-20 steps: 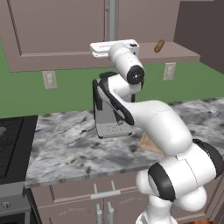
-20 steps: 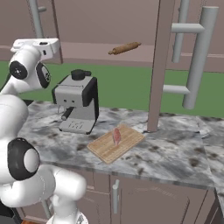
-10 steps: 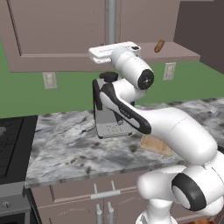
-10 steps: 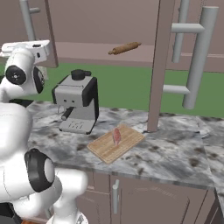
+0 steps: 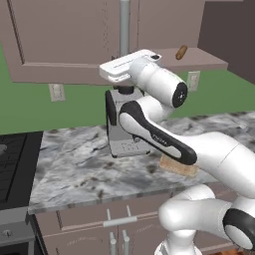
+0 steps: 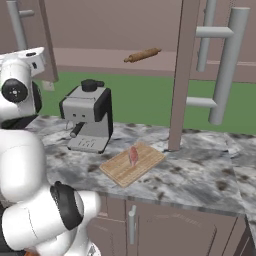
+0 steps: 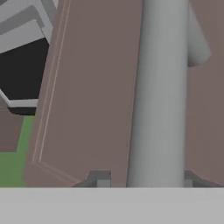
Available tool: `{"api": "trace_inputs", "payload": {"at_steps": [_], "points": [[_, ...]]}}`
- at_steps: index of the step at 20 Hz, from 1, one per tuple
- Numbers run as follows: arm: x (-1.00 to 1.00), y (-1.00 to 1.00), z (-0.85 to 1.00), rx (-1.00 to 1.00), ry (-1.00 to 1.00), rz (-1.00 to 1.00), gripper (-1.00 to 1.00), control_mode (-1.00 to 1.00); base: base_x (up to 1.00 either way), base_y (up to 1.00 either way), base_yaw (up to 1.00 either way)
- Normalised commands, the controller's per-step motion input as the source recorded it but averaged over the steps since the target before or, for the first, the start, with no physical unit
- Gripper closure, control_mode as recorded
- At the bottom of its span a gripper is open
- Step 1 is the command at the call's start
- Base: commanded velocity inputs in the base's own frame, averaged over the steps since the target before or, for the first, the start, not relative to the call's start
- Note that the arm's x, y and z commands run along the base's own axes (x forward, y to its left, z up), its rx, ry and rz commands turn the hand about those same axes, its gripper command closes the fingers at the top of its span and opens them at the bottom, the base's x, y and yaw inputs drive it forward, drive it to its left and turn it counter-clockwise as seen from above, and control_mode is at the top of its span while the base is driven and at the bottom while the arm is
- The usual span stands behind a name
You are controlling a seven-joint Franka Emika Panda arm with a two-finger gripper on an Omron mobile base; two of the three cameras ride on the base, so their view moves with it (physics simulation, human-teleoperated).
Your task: Open the cabinet, retrieve the rolling pin, and place it next to the meat on the cutting board to prepare for tenderizing.
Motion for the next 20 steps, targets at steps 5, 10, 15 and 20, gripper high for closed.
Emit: {"api": "trace_inputs", "payload": {"at_steps": [5, 10, 15, 20], "points": [[-0.68, 1.0, -0.19, -0.12, 0.0, 0.09, 1.0, -1.0, 0.0, 0.0, 0.0], [-0.67, 1.0, -0.19, -0.13, 0.0, 0.08, 1.0, -1.0, 0.0, 0.0, 0.0], [-0.7, 1.0, -0.22, -0.15, -0.01, 0.08, 1.0, -1.0, 0.0, 0.0, 0.0], [-0.71, 1.0, -0.23, -0.16, -0.03, 0.08, 1.0, -1.0, 0.0, 0.0, 0.0]]}}
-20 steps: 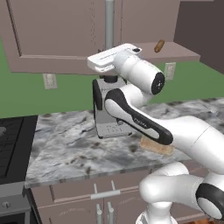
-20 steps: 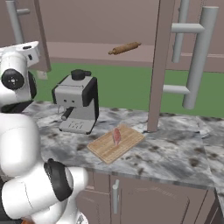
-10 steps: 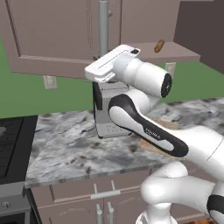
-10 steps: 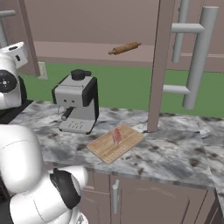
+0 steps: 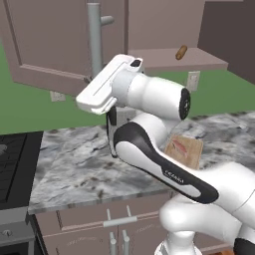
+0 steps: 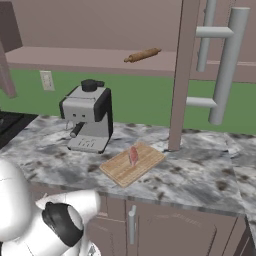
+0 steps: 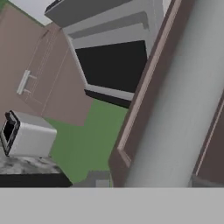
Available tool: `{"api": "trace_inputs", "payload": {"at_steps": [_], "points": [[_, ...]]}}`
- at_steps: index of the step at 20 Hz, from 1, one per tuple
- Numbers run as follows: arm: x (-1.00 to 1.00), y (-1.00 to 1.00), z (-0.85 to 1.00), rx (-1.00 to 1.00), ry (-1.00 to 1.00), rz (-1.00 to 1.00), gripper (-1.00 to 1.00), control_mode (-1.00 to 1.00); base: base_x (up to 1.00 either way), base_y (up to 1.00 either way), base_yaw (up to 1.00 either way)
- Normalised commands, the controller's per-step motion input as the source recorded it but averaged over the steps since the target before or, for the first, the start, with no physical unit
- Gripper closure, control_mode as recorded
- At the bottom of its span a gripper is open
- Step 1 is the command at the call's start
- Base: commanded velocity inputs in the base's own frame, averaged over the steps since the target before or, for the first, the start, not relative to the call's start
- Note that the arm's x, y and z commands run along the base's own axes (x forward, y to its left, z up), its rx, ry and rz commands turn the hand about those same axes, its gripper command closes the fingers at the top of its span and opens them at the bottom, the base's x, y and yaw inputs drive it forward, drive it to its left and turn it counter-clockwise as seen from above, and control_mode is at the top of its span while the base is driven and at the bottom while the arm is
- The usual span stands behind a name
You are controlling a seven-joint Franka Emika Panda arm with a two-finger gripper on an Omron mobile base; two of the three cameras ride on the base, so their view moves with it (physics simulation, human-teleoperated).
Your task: Open the cabinet, retrieve the rolling pin, and place it next to the meat on the cutting board to prepare for tenderizing.
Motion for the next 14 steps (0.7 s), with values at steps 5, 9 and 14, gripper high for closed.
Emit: {"api": "trace_inputs", "payload": {"at_steps": [5, 9, 14], "points": [[-0.51, 1.0, -0.23, -0.14, 0.0, 0.07, -1.0, -1.0, 0.0, 0.0, 0.0], [0.02, 0.5, -0.14, -0.01, 0.1, 0.11, -1.0, -1.0, 0.0, 0.0, 0.0], [-0.19, 0.04, -0.02, 0.03, -0.02, 0.04, -1.0, -1.0, 0.0, 0.0, 0.0]]}}
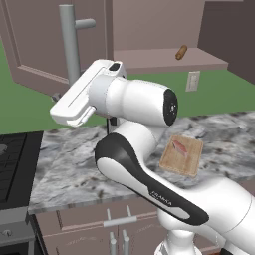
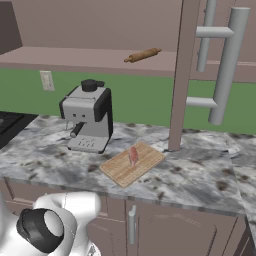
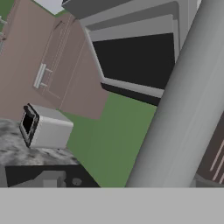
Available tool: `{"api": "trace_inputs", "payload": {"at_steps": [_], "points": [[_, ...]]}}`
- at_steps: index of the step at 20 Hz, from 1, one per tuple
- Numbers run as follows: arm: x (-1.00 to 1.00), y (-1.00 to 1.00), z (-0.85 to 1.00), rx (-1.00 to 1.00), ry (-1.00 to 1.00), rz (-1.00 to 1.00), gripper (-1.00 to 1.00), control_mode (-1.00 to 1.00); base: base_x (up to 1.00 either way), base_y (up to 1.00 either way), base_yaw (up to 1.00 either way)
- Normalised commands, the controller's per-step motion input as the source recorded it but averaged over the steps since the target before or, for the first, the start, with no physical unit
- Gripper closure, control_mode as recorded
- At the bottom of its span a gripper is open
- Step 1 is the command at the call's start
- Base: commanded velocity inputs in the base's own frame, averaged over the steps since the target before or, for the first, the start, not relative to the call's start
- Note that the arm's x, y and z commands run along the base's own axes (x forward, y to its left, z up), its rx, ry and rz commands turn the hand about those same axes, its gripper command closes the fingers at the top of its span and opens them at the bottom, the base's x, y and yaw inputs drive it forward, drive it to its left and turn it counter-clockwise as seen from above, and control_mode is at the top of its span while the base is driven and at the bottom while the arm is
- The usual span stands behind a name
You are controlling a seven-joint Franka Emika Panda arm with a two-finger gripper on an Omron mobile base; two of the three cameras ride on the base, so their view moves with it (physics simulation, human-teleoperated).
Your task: Open the cabinet, retrieve the rolling pin, and place it next to the meat on the cutting board to prepare for tenderizing.
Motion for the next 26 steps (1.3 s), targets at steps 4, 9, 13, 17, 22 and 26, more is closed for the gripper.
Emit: {"api": "trace_inputs", "payload": {"at_steps": [4, 9, 13, 17, 22, 26], "points": [[-0.54, 0.0, -0.02, 0.08, -0.09, 0.03, -1.0, -1.0, 0.0, 0.0, 0.0], [-0.88, -0.12, -0.08, 0.09, -0.15, 0.06, -1.0, -1.0, 0.0, 0.0, 0.0], [-0.97, -0.03, -0.03, 0.11, -0.15, 0.05, -1.0, -1.0, 0.0, 0.0, 0.0], [-0.95, 0.0, -0.06, 0.11, -0.13, 0.04, -1.0, -1.0, 0.0, 0.0, 0.0], [-0.85, 0.05, -0.01, 0.1, -0.11, 0.02, -1.0, -1.0, 0.0, 0.0, 0.0], [-0.71, 0.02, 0.0, 0.08, -0.05, 0.0, -1.0, -1.0, 0.0, 0.0, 0.0]]}}
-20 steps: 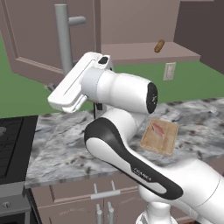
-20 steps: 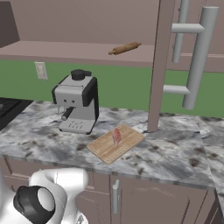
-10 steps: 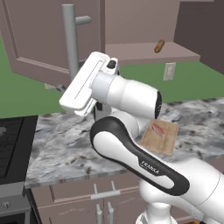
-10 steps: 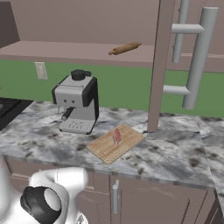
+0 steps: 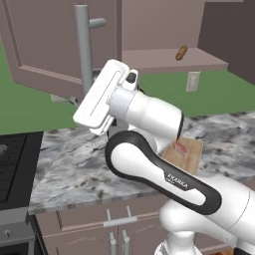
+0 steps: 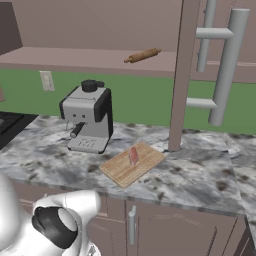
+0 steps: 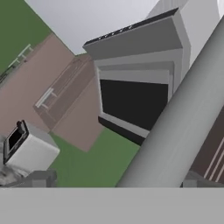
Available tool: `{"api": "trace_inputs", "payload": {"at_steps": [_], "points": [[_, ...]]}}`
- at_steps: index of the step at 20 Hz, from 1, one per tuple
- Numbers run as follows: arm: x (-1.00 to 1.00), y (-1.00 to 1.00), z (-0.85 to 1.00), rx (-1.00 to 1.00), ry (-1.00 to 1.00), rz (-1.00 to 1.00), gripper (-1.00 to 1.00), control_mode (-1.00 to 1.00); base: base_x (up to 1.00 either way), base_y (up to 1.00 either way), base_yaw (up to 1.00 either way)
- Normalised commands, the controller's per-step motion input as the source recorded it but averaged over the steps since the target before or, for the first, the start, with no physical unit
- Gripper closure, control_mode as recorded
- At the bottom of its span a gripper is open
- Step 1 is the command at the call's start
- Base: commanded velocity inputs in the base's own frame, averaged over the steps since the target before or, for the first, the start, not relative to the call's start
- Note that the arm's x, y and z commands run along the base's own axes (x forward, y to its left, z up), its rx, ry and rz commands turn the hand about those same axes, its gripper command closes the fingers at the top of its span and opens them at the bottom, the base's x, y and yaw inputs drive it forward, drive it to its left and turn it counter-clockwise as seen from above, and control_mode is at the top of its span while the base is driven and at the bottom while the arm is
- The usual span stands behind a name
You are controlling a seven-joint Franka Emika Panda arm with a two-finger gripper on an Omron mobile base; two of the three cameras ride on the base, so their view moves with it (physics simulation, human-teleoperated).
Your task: Open the cabinet, retrieve the rolling pin, and place it next to the meat on the cutting board to prepare for tenderizing.
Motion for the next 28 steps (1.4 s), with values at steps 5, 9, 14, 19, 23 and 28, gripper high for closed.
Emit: {"api": "trace_inputs", "payload": {"at_steps": [5, 9, 14, 19, 23, 28], "points": [[-0.73, -0.02, 0.21, 0.01, -0.02, -0.11, -1.0, -1.0, 0.0, 0.0, 0.0], [-0.77, -0.03, 0.27, 0.0, -0.02, -0.27, -1.0, -1.0, 0.0, 0.0, 0.0], [-0.65, 0.0, 0.08, 0.0, -0.05, -0.36, -1.0, -1.0, 0.0, 0.0, 0.0], [-0.74, 0.0, 0.25, 0.0, -0.11, -0.31, -1.0, -1.0, 0.0, 0.0, 0.0], [-0.89, -0.04, 0.61, 0.0, -0.17, -0.18, -1.0, -1.0, 0.0, 0.0, 0.0], [-1.0, -0.03, 0.7, 0.07, -0.18, -0.05, -1.0, -1.0, 0.0, 0.0, 0.0]]}}
